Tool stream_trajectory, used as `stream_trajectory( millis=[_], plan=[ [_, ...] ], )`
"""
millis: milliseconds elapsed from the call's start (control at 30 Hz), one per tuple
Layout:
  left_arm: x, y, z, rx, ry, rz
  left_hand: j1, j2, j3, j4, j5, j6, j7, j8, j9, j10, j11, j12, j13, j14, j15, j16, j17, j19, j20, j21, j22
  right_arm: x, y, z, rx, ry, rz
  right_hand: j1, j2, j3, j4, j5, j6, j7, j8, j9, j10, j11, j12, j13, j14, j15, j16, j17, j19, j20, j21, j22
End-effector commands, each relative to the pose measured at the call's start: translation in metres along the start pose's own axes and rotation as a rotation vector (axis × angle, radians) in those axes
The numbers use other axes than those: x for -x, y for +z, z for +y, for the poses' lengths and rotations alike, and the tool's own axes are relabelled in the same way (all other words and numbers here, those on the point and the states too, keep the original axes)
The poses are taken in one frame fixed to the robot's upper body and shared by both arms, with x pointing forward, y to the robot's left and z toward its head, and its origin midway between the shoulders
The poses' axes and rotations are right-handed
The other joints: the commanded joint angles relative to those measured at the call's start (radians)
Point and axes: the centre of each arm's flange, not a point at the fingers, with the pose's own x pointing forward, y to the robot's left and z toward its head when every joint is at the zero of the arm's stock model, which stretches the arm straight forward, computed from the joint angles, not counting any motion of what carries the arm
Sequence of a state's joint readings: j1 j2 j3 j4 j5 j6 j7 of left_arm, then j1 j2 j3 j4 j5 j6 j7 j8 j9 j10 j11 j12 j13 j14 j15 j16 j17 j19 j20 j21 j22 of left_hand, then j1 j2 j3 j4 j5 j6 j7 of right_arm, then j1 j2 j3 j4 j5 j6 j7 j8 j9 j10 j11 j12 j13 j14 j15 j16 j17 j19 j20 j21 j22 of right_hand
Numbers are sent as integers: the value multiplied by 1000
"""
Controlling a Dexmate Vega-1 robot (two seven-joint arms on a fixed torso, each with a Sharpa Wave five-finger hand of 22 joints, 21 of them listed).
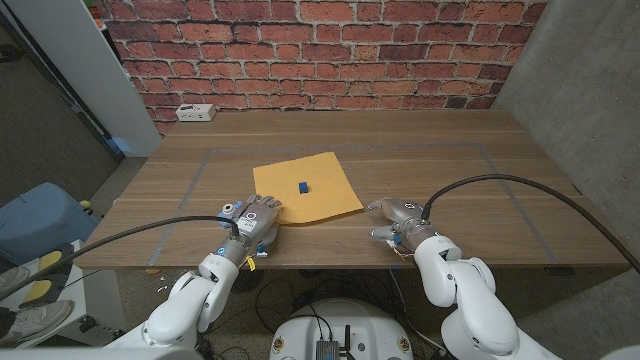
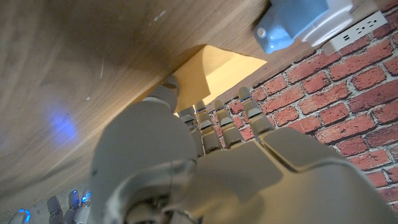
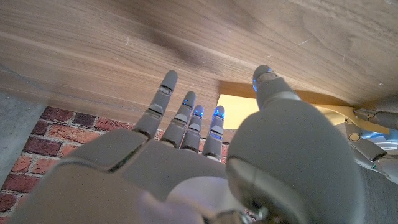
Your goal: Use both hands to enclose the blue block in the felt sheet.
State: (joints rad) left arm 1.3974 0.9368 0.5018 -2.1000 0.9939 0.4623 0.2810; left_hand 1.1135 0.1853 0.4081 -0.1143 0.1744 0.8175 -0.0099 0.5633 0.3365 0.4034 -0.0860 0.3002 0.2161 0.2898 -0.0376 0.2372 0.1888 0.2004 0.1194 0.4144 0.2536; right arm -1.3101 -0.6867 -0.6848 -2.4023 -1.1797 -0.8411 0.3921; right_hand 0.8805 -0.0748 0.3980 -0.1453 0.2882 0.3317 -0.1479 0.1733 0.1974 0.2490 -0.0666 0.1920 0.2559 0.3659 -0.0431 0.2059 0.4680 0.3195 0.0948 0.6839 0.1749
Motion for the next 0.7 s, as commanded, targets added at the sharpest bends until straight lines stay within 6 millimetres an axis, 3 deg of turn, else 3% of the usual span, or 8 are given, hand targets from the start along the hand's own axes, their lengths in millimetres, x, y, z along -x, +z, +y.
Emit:
stream_trajectory(
  millis=[33,233,500,700],
  plan=[
    [2,-2,14,75,67,-62,-11,-6,10,2,9,46,-53,7,-4,10,-2,7,9,-3,-70,-3,4,-12,-5,8,7,-7,11,6,77,-119,-33,22,-4,13,-11,29,-92,-42,-7,1,-36,-25,1,2,-5,-58,7,2,9,-12,-5,4],
    [1,1,25,98,37,-99,-17,-3,14,8,17,38,-53,6,-6,5,0,6,15,-13,-63,-9,7,-23,0,10,11,-16,16,11,103,-217,-63,54,6,29,-18,50,-99,-70,8,0,-39,-47,9,2,12,-81,16,2,24,-21,-6,4],
    [2,0,34,146,10,-126,-20,-7,15,10,26,42,-60,13,0,17,-7,12,22,-17,-66,-13,8,-30,-2,14,14,-29,21,15,128,-271,-93,112,6,51,-24,82,16,-70,50,0,9,-71,36,-1,36,-105,23,-3,42,-42,-9,4],
    [4,3,38,160,-14,-148,-21,-14,15,9,34,48,-60,20,4,16,-14,13,28,-21,-69,-18,7,-35,-4,18,18,-38,24,14,150,-310,-112,123,8,54,-21,87,34,-73,52,0,10,-79,36,-2,39,-110,25,-2,52,-48,-7,4]
  ],
)
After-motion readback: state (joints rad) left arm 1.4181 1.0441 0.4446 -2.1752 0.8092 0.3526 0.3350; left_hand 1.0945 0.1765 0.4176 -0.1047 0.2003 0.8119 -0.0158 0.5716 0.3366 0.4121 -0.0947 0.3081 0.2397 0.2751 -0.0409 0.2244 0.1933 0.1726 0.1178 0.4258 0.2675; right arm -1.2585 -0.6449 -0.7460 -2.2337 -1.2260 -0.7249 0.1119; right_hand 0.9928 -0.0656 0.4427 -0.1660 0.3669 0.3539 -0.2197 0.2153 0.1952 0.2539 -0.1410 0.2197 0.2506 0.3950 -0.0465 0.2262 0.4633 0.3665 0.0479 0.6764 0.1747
